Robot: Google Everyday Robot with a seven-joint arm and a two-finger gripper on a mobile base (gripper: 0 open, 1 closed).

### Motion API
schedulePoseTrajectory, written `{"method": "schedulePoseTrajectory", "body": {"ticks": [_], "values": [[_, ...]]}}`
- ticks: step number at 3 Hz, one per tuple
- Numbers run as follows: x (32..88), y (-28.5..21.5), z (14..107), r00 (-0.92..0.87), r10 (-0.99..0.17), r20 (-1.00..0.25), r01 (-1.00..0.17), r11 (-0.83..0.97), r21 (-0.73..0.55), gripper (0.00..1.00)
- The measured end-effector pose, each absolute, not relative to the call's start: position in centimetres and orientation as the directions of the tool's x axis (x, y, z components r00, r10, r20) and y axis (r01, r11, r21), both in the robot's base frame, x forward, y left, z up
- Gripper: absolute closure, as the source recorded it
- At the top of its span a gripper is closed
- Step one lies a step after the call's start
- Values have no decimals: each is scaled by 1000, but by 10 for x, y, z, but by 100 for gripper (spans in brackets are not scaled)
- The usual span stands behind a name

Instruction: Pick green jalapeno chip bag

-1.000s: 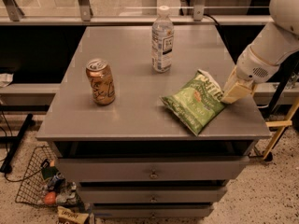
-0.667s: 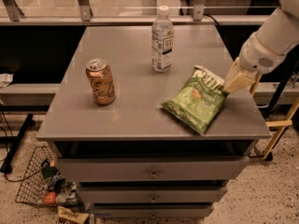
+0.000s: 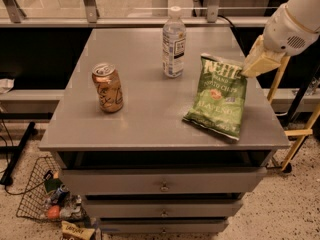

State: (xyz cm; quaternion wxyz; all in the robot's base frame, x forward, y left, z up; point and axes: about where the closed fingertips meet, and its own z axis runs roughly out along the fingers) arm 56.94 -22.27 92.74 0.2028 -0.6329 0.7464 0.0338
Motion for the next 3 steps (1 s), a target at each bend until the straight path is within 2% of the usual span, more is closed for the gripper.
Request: {"method": "schedulePoseTrajectory", "body": {"ticks": [3], "values": [[579, -208, 1008, 0, -932, -362, -928, 135, -346, 100]]}}
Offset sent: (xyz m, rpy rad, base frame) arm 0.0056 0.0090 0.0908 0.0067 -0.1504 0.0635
